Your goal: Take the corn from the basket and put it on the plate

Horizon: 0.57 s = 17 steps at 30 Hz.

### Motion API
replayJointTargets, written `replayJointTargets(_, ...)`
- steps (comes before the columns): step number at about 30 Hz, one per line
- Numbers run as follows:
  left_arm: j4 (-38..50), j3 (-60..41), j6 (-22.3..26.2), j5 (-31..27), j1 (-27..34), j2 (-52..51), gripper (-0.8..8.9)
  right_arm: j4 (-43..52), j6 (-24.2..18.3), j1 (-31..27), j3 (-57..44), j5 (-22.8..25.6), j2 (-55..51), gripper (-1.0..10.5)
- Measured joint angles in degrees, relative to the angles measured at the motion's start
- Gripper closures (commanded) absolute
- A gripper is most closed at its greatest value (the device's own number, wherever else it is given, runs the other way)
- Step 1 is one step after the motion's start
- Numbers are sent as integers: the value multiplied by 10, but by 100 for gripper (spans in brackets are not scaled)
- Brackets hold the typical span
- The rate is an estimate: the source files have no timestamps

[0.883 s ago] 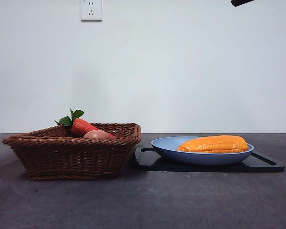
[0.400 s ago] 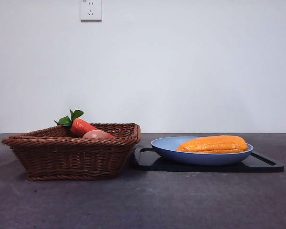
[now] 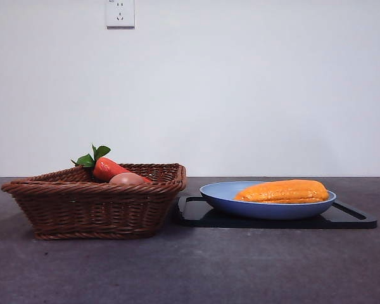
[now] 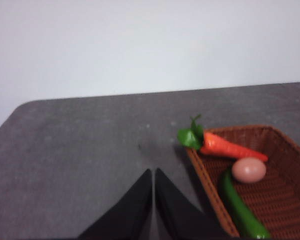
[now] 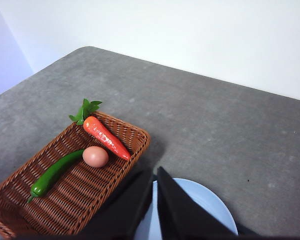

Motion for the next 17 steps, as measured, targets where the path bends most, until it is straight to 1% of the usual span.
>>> replayJointTargets(9,0,-125,-3,-1,0,-118,806,0,0,0,0,0,0,945)
replayJointTargets(17,-1,-201,-17,-1,0,-180,806,0,0,0,0,0,0,945)
